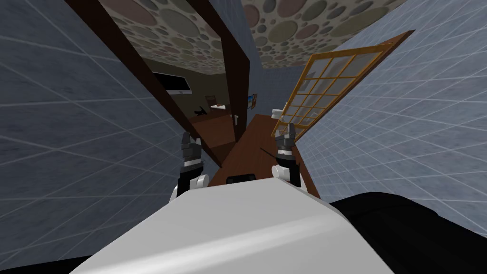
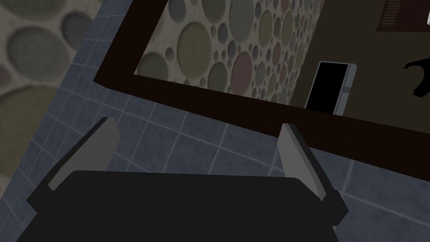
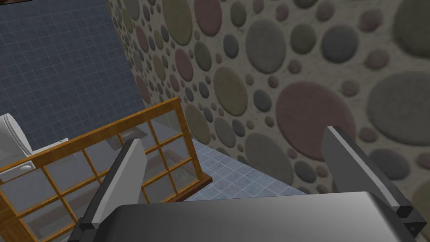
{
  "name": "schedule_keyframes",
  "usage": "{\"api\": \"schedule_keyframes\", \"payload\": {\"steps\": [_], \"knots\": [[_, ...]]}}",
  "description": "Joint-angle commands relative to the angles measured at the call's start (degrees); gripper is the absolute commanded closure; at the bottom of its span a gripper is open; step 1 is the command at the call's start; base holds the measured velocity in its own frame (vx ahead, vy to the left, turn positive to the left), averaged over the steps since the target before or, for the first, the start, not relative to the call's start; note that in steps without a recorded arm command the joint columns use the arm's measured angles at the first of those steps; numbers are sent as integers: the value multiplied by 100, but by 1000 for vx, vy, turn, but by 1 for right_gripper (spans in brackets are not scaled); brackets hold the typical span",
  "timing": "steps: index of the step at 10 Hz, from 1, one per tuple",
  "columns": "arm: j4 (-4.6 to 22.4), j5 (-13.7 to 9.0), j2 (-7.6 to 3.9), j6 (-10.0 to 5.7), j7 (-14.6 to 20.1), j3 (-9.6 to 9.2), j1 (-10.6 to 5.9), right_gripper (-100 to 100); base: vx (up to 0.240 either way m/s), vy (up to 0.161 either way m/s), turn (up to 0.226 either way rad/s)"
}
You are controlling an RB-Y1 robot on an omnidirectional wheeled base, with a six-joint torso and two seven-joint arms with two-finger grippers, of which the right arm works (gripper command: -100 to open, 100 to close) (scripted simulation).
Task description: Push the door open
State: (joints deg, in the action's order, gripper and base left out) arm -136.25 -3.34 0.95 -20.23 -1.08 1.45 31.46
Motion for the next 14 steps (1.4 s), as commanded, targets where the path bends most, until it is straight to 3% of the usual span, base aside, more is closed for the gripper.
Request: {"api": "schedule_keyframes", "payload": {"steps": [1,10,14], "knots": [[165,-53,-83,-4,-44,-35,-97,-100,146,28,95],[1284,-415,-434,-30,-342,-270,-756,-100,167,-103,144],[1689,-546,-510,-39,-450,-355,-994,-100,110,-95,119]]}}
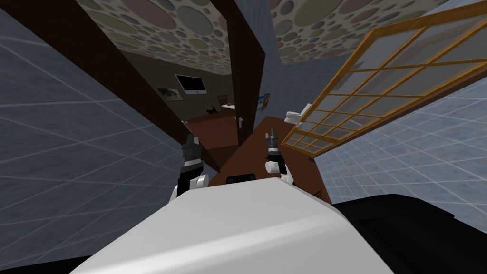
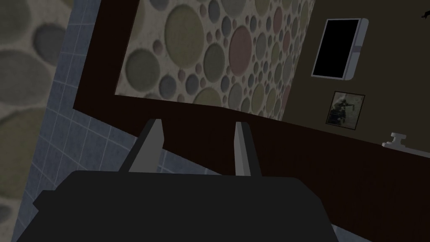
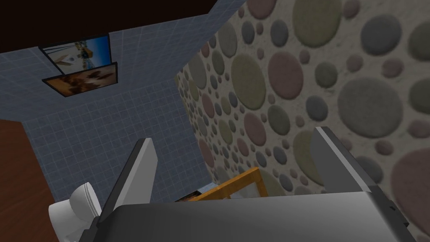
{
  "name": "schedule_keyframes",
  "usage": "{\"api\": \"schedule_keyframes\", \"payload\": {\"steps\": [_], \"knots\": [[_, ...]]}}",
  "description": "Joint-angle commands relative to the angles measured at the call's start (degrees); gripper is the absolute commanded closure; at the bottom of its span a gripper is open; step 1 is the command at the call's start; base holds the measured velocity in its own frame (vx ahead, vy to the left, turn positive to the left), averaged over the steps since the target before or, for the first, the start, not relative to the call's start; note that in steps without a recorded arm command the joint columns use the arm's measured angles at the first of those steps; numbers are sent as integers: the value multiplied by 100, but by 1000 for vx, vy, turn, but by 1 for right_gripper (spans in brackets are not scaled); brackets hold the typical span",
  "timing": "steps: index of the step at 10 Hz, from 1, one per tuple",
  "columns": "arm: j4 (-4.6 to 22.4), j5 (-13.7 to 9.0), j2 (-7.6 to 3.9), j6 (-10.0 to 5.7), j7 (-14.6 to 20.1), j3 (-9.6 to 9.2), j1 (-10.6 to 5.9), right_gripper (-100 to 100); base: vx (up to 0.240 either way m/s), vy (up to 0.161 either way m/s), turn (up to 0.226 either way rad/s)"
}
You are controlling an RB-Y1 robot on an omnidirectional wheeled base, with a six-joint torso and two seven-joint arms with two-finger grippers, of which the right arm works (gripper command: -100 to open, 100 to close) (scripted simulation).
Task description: Push the door open
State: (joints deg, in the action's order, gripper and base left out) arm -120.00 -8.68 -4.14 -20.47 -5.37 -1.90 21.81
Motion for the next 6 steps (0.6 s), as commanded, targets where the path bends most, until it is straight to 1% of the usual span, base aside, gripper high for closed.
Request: {"api": "schedule_keyframes", "payload": {"steps": [1,2,3,4,5,6], "knots": [[230,-67,-30,-19,-65,-56,-128,-100,120,-88,151],[314,-94,-45,-21,-88,-73,-178,-100,112,-117,136],[496,-153,-68,-25,-136,-111,-285,-100,128,-127,129],[588,-182,-79,-27,-161,-131,-339,-100,143,-114,163],[773,-242,-101,-32,-210,-170,-448,-100,133,-135,209],[865,-272,-112,-34,-234,-189,-502,-100,102,-147,115]]}}
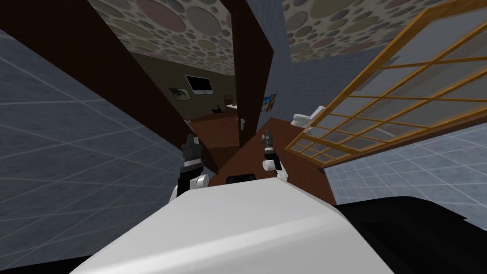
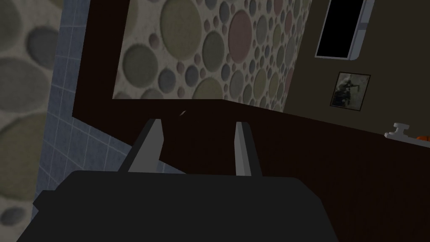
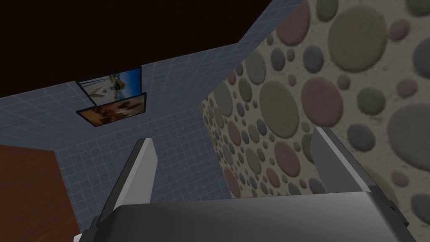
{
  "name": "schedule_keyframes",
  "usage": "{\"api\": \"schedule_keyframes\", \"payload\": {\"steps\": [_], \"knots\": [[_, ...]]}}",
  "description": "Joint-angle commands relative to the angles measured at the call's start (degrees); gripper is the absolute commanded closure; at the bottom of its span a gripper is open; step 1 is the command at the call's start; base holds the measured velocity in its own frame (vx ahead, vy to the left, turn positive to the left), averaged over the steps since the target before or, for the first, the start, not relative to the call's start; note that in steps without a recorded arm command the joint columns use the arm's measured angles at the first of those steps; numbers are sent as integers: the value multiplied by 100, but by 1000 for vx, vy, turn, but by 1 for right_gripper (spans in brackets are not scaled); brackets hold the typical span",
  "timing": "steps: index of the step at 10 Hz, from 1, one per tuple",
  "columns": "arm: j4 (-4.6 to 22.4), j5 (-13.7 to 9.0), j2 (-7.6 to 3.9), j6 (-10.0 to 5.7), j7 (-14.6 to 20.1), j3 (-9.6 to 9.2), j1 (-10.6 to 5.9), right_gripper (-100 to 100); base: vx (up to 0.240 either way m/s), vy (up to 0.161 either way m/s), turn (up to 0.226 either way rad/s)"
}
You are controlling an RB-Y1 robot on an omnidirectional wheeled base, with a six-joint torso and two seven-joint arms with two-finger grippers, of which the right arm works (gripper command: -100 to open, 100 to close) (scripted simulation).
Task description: Push the door open
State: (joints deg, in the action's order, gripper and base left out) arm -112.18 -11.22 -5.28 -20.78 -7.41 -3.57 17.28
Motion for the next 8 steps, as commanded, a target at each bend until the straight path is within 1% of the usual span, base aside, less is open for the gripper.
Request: {"api": "schedule_keyframes", "payload": {"steps": [1,2,3,4,6,7,8], "knots": [[175,-48,-8,-5,-55,-42,-103,-100,92,-104,68],[368,-110,-24,-10,-106,-82,-216,-100,111,-121,195],[466,-142,-30,-12,-132,-103,-274,-100,105,-132,153],[663,-206,-44,-17,-185,-144,-390,-100,106,-156,166],[859,-269,-58,-21,-237,-185,-505,-100,91,-118,138],[1059,-334,-66,-26,-290,-227,-623,-100,104,-128,168],[1160,-367,-69,-28,-317,-249,-682,-100,93,-128,141]]}}
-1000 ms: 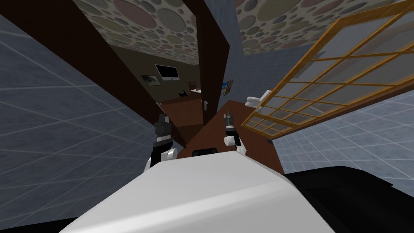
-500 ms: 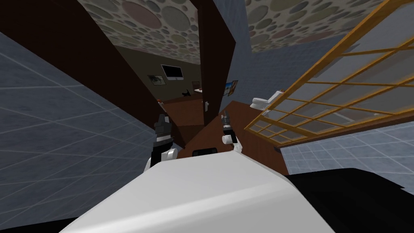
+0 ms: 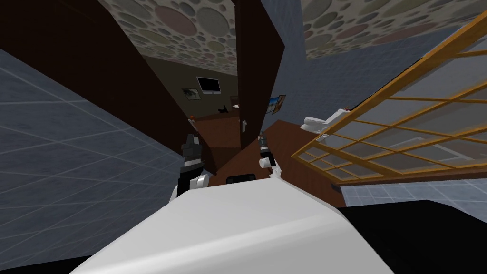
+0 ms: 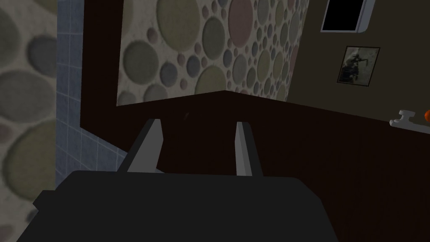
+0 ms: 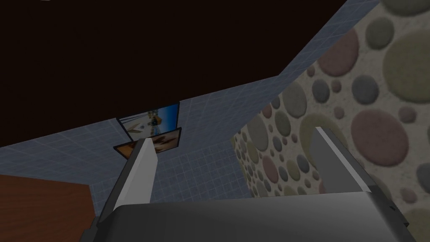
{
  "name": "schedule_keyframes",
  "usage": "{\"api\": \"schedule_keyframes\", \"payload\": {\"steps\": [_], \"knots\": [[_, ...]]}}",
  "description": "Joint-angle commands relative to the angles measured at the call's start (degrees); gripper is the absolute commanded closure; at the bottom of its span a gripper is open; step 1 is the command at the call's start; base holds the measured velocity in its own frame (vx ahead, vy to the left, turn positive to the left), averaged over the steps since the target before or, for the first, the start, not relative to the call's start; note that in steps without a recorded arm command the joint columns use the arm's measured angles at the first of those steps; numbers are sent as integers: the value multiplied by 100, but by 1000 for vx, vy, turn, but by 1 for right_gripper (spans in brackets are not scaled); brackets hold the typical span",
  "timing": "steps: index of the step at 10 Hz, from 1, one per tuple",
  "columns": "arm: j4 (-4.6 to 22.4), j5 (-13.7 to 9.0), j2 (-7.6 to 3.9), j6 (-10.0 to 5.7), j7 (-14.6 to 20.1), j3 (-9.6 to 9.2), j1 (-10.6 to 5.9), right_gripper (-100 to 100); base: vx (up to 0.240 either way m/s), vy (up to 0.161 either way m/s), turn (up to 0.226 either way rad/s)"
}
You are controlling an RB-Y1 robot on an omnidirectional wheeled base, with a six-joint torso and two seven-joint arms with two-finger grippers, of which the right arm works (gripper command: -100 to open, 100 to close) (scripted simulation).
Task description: Push the door open
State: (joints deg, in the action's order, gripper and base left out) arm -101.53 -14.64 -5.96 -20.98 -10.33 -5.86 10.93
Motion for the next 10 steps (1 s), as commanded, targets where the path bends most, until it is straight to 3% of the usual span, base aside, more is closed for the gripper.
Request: {"api": "schedule_keyframes", "payload": {"steps": [1,7,10], "knots": [[196,-57,-4,-11,-52,-41,-107,-100,79,-107,125],[1105,-351,-7,-32,-294,-232,-642,-100,85,-144,164],[1406,-448,0,-39,-374,-296,-819,-100,63,-137,111]]}}
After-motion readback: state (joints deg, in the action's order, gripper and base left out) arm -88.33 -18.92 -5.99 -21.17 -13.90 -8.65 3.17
